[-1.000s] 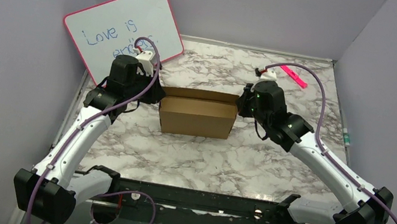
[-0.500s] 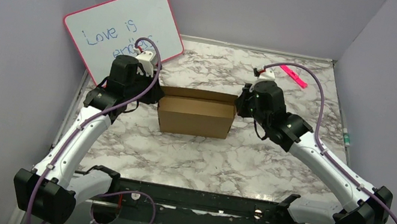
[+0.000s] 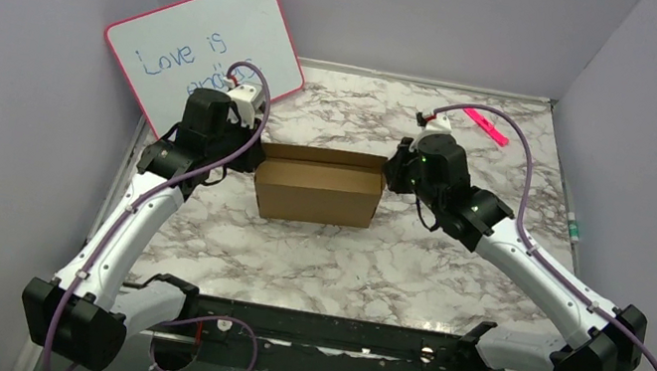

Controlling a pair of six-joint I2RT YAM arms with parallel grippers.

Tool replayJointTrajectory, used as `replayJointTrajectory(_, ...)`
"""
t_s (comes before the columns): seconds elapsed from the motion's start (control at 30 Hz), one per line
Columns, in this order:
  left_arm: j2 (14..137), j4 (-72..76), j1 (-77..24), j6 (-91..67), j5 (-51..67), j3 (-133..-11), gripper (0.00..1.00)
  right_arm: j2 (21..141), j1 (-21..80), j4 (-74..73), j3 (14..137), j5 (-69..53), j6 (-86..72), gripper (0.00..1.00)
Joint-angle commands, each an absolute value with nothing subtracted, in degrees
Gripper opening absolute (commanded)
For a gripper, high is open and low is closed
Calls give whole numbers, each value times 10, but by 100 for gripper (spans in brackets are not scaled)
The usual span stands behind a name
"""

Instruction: Fold the paper box

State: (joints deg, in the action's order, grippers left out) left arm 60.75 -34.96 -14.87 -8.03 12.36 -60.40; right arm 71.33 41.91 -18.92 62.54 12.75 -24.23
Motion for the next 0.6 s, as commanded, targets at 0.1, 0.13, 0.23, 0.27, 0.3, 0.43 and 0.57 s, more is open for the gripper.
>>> replayJointTrajectory(0.1,612,-359,-157,-60,115,-628,24,736,432,-211,607,81,-258,7)
replayJointTrajectory(0.13,611,-361,-157,-57,112,-630,24,738,432,-212,608,81,-258,7)
replayJointTrajectory(0.23,611,-370,-157,-50,99,-634,24,741,432,-212,610,80,-260,7)
replayJointTrajectory(0.27,612,-372,-157,-48,96,-635,24,741,433,-211,610,79,-260,7)
replayJointTrajectory(0.3,611,-374,-157,-47,93,-635,24,742,432,-211,610,79,-260,8)
replayJointTrajectory(0.43,611,-378,-157,-45,87,-632,24,743,432,-211,610,79,-261,8)
replayJointTrajectory(0.57,614,-378,-157,-53,90,-630,24,744,432,-211,612,79,-262,8)
